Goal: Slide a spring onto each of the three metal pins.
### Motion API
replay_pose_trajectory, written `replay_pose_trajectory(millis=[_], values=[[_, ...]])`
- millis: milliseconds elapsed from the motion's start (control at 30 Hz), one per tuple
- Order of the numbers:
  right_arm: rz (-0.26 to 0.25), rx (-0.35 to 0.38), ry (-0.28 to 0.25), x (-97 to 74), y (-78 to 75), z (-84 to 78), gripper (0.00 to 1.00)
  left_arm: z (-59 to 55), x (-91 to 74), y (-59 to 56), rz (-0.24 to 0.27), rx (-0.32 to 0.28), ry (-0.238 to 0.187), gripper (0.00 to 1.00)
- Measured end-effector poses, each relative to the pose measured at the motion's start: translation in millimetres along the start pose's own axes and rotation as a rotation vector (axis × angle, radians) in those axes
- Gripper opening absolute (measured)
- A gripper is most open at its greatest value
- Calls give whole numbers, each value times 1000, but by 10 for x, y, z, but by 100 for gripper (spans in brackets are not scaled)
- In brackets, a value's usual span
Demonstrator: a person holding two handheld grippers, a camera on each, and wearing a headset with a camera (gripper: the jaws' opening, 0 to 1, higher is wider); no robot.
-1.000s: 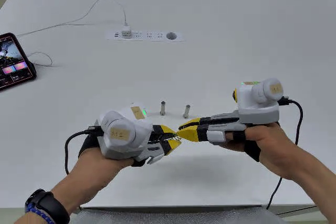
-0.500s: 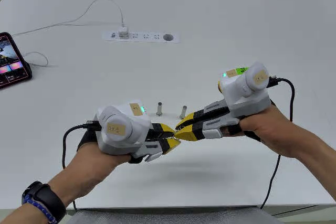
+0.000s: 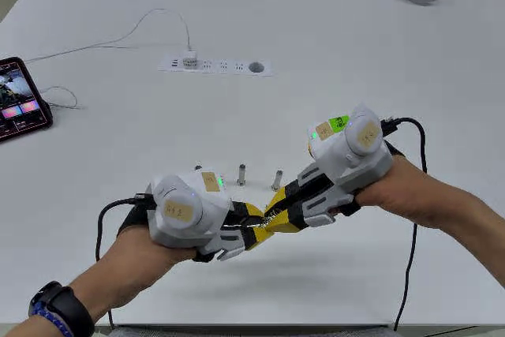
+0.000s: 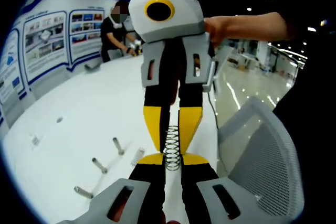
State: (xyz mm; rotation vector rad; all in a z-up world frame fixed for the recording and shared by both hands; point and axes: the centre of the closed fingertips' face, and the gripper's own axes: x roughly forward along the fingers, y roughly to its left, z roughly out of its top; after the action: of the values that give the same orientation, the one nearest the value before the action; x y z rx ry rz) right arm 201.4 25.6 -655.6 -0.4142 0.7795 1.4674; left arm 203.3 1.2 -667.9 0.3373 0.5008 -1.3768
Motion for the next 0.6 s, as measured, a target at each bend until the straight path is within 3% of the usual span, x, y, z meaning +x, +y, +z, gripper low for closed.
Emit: replay_pose_trajectory(millis=[367, 600], values=[[10, -70, 62, 4, 54, -65, 12, -2, 3, -35, -5, 2, 1, 9], [-9, -65, 57, 16, 10, -83, 12, -31, 18, -2, 16, -39, -17, 11]])
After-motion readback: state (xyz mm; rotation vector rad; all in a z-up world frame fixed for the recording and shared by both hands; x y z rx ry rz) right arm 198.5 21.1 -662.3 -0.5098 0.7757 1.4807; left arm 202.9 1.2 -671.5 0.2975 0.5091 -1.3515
